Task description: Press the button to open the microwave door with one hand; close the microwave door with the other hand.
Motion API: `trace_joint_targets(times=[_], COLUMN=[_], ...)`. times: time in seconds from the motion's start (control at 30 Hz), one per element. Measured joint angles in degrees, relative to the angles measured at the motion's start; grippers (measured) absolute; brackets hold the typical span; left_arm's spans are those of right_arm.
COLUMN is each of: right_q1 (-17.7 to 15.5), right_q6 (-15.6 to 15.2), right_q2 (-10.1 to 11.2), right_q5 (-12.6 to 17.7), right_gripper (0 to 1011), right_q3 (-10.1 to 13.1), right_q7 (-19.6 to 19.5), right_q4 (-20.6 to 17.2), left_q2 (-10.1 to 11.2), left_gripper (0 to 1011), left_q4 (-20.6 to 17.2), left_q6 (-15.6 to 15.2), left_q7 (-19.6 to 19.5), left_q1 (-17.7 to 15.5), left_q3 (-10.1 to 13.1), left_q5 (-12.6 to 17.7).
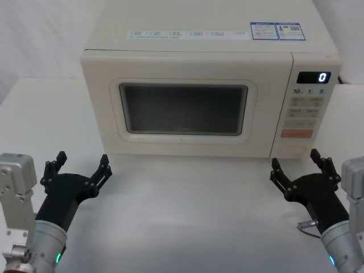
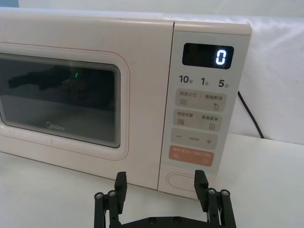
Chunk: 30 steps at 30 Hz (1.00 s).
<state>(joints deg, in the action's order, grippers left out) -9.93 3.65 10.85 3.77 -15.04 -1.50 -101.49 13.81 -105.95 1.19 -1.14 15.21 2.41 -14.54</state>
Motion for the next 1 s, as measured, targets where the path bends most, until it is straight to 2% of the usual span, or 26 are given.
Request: trace_joint_targets(times=[0.37, 0.47, 0.5, 0.6, 0.73, 0.83, 1.0], right_q1=[0.0, 0.0, 0.0, 0.0, 0.0, 0.0, 0.0], right_q6=[0.0, 0.0, 0.0, 0.0, 0.0, 0.0, 0.0], right_q2=[0.0, 0.0, 0.0, 0.0, 0.0, 0.0, 0.0], right_q5=[0.0, 0.0, 0.0, 0.0, 0.0, 0.0, 0.0], right_gripper=[629, 506, 506, 363, 284, 147, 18], right_q3=[0.0, 0.0, 0.0, 0.0, 0.0, 0.0, 0.0], right_q7=[0.0, 0.0, 0.0, 0.0, 0.0, 0.0, 0.0], right_q4=[0.0, -0.01, 0.0, 0.0, 0.0, 0.0, 0.0], left_q2=[0.0, 0.0, 0.0, 0.0, 0.0, 0.0, 0.0], left_gripper=[1001, 1001, 1001, 1001, 1001, 1001, 1001], left_q4=[0.0, 0.0, 0.0, 0.0, 0.0, 0.0, 0.0], left_q6=[0.0, 0.0, 0.0, 0.0, 0.0, 0.0, 0.0], left_q7=[0.0, 0.0, 0.0, 0.0, 0.0, 0.0, 0.0], left_q1=[0.0, 0.0, 0.0, 0.0, 0.0, 0.0, 0.0], left_q3=[0.0, 0.0, 0.0, 0.0, 0.01, 0.0, 0.0], left_q5=[0.0, 0.0, 0.0, 0.0, 0.0, 0.0, 0.0])
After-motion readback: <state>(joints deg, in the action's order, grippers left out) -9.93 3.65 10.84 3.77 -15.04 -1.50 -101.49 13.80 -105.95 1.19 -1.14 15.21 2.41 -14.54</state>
